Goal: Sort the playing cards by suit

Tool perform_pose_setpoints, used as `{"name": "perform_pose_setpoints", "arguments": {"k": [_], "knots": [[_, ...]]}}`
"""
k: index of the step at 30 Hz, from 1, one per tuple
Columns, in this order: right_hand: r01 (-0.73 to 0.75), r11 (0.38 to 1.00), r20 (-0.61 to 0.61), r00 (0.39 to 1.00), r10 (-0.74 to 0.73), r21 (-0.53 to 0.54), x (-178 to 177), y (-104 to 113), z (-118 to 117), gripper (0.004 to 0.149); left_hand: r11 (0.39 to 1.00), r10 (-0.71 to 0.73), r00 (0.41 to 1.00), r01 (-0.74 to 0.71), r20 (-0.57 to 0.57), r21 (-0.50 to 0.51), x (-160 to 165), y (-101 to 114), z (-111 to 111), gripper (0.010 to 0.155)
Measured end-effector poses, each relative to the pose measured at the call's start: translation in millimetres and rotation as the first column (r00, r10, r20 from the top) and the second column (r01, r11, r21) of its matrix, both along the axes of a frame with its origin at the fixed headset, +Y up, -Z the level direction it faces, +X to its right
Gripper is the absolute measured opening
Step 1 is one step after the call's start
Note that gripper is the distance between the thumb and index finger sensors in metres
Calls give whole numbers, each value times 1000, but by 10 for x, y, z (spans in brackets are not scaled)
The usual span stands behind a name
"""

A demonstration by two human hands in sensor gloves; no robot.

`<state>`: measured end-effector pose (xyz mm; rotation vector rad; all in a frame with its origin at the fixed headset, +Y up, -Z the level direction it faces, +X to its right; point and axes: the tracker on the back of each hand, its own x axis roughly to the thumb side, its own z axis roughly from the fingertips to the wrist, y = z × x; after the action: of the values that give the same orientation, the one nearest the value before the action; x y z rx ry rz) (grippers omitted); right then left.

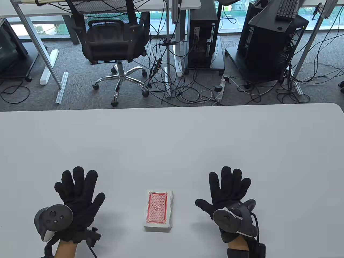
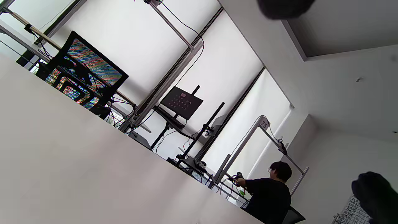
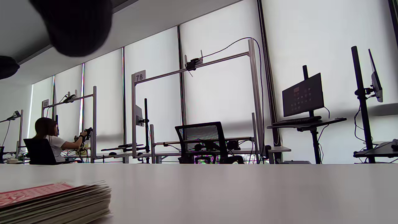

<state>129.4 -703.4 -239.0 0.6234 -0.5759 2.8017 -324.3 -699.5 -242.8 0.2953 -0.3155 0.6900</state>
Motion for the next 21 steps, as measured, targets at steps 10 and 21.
{"name": "perform_pose_setpoints", "arguments": {"k": [10,21], "knots": [[4,1000,-23,1000,-4,-18,-41,-20,-5,100,999,-28,999,28,15,-21,61,-39,-17,70],[-10,999,-18,1000,9,-45,-50,-45,-24,100,999,-20,999,22,39,-43,87,-47,-31,70]]}}
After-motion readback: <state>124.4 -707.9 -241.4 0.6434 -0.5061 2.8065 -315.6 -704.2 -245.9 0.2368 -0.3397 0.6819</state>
